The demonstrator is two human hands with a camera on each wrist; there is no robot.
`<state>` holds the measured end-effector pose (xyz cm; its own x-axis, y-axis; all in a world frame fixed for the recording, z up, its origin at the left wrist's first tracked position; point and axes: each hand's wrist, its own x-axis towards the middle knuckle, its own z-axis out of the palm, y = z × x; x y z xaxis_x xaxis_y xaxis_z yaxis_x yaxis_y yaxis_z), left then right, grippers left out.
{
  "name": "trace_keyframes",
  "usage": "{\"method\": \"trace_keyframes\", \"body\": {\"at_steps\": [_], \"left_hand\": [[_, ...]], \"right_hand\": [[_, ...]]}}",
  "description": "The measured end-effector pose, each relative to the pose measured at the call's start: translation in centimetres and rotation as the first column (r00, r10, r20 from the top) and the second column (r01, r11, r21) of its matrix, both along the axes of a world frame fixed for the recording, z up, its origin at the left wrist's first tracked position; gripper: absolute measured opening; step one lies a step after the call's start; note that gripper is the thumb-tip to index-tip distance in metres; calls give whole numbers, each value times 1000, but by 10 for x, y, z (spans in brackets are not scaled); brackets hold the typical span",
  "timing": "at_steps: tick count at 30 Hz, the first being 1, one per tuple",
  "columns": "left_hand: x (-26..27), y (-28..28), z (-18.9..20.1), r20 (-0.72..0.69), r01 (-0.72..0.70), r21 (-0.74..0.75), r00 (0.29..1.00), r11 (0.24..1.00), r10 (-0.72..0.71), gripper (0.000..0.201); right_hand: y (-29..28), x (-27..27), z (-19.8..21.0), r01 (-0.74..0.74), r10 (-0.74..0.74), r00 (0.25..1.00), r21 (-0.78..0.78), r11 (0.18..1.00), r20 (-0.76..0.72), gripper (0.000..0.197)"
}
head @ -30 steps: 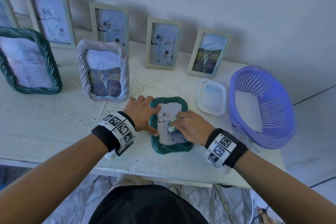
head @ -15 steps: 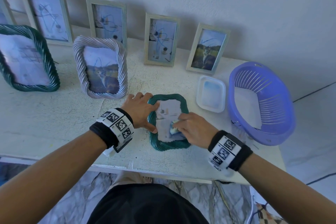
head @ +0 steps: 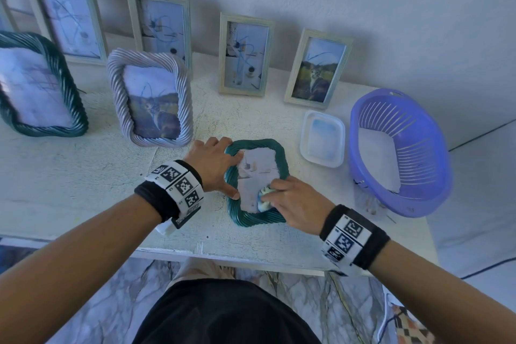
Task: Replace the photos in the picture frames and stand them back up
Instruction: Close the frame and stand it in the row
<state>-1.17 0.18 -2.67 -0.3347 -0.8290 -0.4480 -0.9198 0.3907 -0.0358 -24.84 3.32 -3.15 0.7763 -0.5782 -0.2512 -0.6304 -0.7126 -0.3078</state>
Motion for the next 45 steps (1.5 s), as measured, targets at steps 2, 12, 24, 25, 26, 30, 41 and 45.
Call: {"method": "trace_keyframes", "body": {"at_steps": [2, 12, 24, 25, 26, 30, 41, 45], "left_hand": [[1, -1, 1, 1, 10, -5, 1000, 1000, -10, 102], [0, 0, -1, -24, -1, -6, 1000, 1000, 1, 101], [3, 0, -1, -28, 7, -13, 1000, 1000, -7, 101], [3, 0, -1, -29, 0, -11, 1000, 1000, -1, 101], [2, 0, -2, -29, -5, -8, 1000, 1000, 4, 101], [1, -1, -2, -29, -21, 0, 999, 1000, 21, 101], [3, 3, -3, -63, -38, 14, 997, 999, 39, 99], [5, 4, -5, -84, -53, 26, 995, 998, 55, 99]], "right_hand": [[-17, 8, 0, -12, 10, 999, -54, 998, -41, 22], [-15, -7, 1, -16, 15, 999, -4, 1000, -51, 25], [-86, 31, -1, 108, -128, 987, -192, 976, -98, 36], [-84, 32, -1, 129, -146, 986, -185, 974, -82, 35], [-80, 32, -1, 156, -167, 984, -164, 974, -56, 35], [-43, 16, 2, 171, -169, 985, -77, 982, 28, 33], [-15, -14, 17, 235, -251, 942, 95, 967, 225, 26], [-50, -17, 27, 526, -488, 786, 4, 851, 380, 28]]}}
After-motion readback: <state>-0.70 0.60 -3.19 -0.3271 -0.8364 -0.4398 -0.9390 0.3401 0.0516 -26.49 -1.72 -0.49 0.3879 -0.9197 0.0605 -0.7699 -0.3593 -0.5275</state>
